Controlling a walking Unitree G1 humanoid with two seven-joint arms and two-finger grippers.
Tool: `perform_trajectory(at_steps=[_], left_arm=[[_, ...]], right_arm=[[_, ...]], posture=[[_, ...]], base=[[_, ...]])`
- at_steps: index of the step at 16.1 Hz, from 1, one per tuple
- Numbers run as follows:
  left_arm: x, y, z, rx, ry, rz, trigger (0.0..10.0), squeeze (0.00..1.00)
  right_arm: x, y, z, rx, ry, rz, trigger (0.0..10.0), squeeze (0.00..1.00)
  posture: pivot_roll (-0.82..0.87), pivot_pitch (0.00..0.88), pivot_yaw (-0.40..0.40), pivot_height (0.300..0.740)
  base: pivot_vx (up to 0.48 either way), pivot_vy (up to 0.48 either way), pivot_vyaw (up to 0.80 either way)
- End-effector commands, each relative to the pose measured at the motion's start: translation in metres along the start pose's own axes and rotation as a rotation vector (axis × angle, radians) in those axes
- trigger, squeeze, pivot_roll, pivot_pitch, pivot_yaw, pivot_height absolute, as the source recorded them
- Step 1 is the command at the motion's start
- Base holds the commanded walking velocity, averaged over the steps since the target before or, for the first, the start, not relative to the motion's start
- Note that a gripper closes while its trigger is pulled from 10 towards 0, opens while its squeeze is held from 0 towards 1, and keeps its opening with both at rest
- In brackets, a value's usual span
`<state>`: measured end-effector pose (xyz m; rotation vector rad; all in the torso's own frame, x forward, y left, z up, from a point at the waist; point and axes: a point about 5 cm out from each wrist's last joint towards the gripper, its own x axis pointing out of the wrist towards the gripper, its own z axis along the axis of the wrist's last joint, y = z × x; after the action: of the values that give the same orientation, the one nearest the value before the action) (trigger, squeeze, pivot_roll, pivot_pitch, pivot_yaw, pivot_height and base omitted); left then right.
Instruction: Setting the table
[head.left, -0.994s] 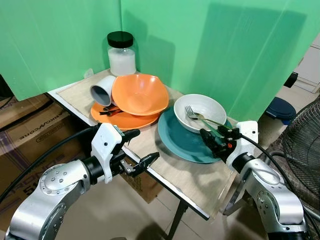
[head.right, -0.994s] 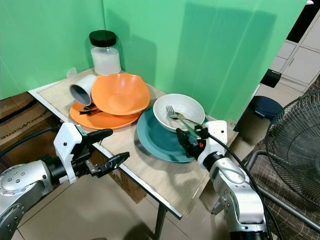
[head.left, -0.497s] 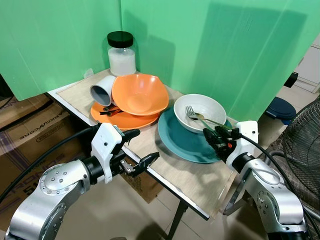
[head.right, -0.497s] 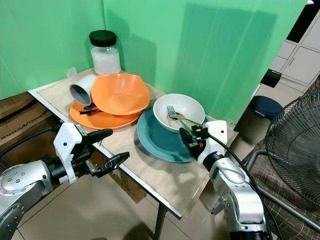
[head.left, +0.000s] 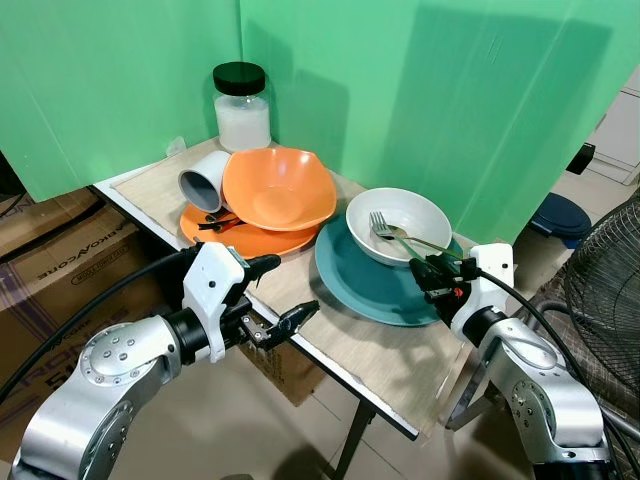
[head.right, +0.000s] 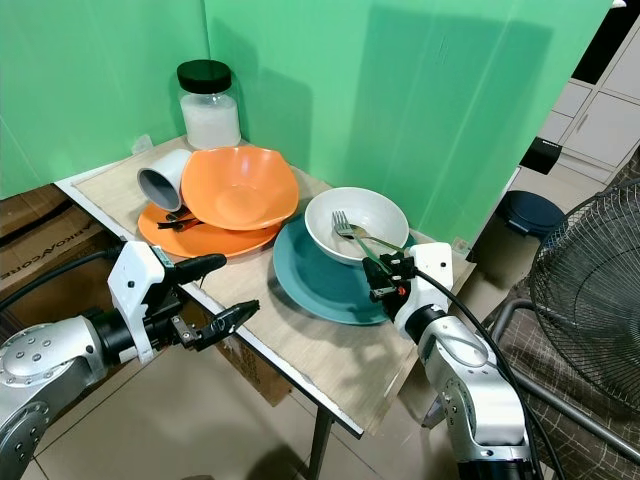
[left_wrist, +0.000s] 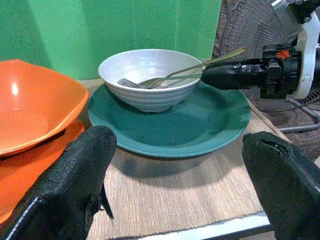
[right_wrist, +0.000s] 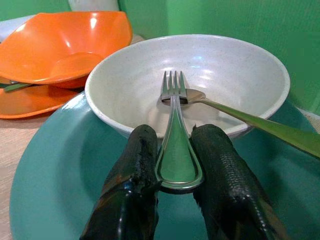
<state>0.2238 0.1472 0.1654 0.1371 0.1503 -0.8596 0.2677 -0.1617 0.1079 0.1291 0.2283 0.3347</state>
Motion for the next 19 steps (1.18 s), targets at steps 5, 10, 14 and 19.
perform_trajectory(at_steps=[5, 10, 14, 19], left_arm=[[0.001, 0.006, 0.002, 0.021, 0.001, 0.004, 10.0, 0.00], [0.006, 0.013, 0.008, 0.035, -0.026, 0.018, 10.0, 0.00], [0.011, 0.016, 0.010, 0.055, -0.057, 0.098, 10.0, 0.00], [0.034, 0.014, 0.023, 0.077, -0.161, 0.324, 10.0, 0.00]], right_arm=[[-0.003, -0.004, 0.022, -0.008, -0.088, -0.018, 0.0, 0.00], [-0.021, -0.005, 0.057, -0.030, -0.248, -0.023, 0.0, 0.00], [-0.038, 0.003, 0.068, 0.023, -0.366, 0.008, 10.0, 0.00], [-0.057, 0.017, 0.058, -0.024, -0.400, -0.075, 10.0, 0.00]], posture=[[0.12, 0.000, -0.030, 0.740], [0.11, 0.000, -0.011, 0.740], [0.09, 0.000, -0.011, 0.740], [0.07, 0.000, -0.024, 0.740]], base=[[0.000, 0.000, 0.00], [0.000, 0.000, 0.00], [0.000, 0.000, 0.00], [0.000, 0.000, -0.41]])
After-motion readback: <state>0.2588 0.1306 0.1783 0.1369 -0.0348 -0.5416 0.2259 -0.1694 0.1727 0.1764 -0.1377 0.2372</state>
